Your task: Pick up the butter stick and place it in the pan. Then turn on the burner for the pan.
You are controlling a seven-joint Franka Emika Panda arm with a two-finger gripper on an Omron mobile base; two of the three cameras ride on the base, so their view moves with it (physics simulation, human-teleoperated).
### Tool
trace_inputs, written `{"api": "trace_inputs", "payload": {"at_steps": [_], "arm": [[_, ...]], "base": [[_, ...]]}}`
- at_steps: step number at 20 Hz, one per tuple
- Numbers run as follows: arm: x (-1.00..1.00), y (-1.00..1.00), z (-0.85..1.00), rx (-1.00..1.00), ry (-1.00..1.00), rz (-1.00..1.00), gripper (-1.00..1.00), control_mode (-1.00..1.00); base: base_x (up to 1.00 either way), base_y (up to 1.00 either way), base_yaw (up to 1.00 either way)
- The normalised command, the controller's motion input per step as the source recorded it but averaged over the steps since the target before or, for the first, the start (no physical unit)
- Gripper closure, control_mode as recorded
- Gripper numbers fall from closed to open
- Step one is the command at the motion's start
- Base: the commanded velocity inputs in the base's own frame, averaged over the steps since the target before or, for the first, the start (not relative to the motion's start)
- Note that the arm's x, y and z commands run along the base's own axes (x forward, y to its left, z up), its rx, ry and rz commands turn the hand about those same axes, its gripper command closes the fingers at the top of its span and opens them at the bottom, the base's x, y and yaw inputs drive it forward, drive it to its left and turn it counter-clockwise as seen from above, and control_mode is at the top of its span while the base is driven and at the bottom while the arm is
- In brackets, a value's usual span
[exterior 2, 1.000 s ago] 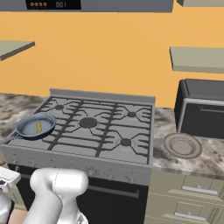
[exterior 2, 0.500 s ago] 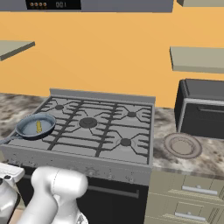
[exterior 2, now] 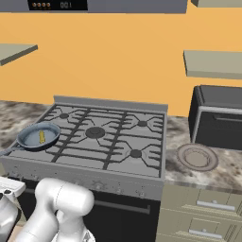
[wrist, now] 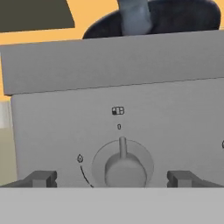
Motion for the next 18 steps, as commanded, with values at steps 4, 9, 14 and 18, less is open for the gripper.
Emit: {"api": "trace_inputs", "payload": {"at_steps": [4, 9, 14, 18], "arm": [[0.05, 0.00, -0.11, 0.00, -0.04, 0.00, -1.00, -1.00], [0.00, 0.00, 0.06, 0.01, -0.07, 0.00, -1.00, -1.00], [-0.05, 0.00, 0.04, 0.00, -0.05, 0.00, -1.00, -1.00], [-0.02, -0.03, 0.00, 0.00, -0.03, 0.00, -1.00, -1.00]], "base": [[0.00, 0.00, 0.00], [0.00, 0.00, 0.00], [0.00, 0.00, 0.00], [0.00, 0.00, 0.00]]}}
